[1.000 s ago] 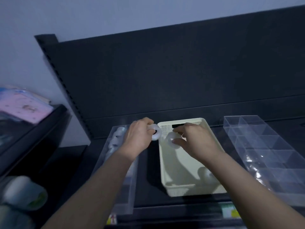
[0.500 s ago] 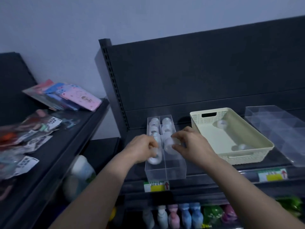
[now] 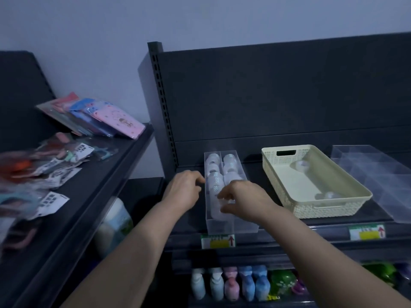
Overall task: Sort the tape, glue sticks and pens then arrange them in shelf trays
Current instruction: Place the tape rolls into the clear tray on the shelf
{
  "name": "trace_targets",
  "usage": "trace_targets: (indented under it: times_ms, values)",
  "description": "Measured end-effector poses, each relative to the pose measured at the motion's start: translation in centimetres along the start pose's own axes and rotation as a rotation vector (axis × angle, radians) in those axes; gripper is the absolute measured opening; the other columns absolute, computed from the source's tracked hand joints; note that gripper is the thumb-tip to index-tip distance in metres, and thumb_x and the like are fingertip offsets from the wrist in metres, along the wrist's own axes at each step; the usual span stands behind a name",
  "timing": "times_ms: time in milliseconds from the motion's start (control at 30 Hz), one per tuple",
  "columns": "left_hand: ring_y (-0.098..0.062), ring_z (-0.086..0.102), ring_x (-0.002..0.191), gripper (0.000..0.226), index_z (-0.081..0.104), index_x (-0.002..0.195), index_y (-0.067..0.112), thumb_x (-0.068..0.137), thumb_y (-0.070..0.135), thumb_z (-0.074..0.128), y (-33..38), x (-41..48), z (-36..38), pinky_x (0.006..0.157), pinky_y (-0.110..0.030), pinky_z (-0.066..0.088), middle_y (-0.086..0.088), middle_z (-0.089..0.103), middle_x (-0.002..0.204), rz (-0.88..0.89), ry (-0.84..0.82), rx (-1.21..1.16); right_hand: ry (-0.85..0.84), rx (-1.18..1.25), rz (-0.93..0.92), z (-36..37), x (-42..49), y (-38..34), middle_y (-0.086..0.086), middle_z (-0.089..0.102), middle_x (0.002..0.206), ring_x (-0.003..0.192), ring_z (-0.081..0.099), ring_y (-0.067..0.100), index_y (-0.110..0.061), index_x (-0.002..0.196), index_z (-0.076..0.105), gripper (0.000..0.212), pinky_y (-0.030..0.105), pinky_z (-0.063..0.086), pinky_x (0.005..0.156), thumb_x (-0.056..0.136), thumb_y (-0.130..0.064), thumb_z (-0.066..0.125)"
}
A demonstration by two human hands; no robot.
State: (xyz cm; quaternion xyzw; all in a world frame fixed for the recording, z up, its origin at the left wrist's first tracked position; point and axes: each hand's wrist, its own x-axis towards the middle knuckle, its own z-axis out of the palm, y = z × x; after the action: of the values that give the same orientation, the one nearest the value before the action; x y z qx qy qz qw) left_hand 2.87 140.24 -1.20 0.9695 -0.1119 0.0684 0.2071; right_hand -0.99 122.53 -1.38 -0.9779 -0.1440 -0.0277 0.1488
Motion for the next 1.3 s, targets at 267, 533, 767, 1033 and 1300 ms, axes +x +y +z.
trace_targets:
  times_ms: [267,533,767,1033,1300]
  values:
    - [-0.018,0.058,0.104,0.029,0.066,0.111,0.025,0.093,0.008,0.051,0.5,-0.9,-0.7,0.084,-0.029,0.048,0.001,0.060,0.117,-0.007,0.027,-0.041,-0.094,0.008,0.047,0.6,0.4,0.3,-0.011,0.066,0.107,0.099,0.060,0.011,-0.033,0.112,0.067,0.038,0.025,0.046,0.074,0.076,-0.038,0.075]
    - [-0.016,0.061,0.102,0.025,0.067,0.110,0.027,0.092,0.014,0.055,6.8,1.9,2.0,0.084,-0.030,0.050,0.005,0.062,0.121,0.087,-0.032,-0.085,0.042,-0.099,0.122,-3.1,-2.9,6.2,-0.009,0.068,0.105,0.101,0.061,0.017,-0.034,0.105,0.069,0.024,0.025,0.046,0.078,0.082,-0.029,0.063]
    - [-0.013,0.061,0.102,0.021,0.067,0.105,0.030,0.088,0.018,0.062,15.7,5.9,6.3,0.089,-0.033,0.051,0.007,0.067,0.109,0.181,-0.078,-0.122,0.059,-0.130,0.289,-6.6,-5.6,15.9,-0.012,0.068,0.108,0.101,0.061,0.011,-0.033,0.110,0.067,0.024,0.028,0.049,0.083,0.088,-0.025,0.061]
    - [-0.014,0.061,0.102,0.021,0.068,0.106,0.027,0.089,0.017,0.061,21.5,9.5,11.3,0.083,-0.027,0.049,0.005,0.066,0.111,0.175,-0.130,-0.135,-0.089,-0.258,0.321,-7.6,-5.0,24.8,-0.003,0.063,0.117,0.105,0.059,0.023,-0.036,0.113,0.066,0.033,0.032,0.047,0.085,0.084,-0.018,0.066]
    - [-0.015,0.062,0.102,0.021,0.068,0.106,0.027,0.089,0.018,0.061,23.4,12.1,14.1,0.085,-0.029,0.050,0.005,0.066,0.113,0.050,-0.136,-0.092,-0.272,-0.505,0.005,-6.9,-2.6,27.5,0.007,0.058,0.119,0.108,0.052,0.025,-0.022,0.115,0.066,0.028,0.031,0.038,0.093,0.088,-0.017,0.057]
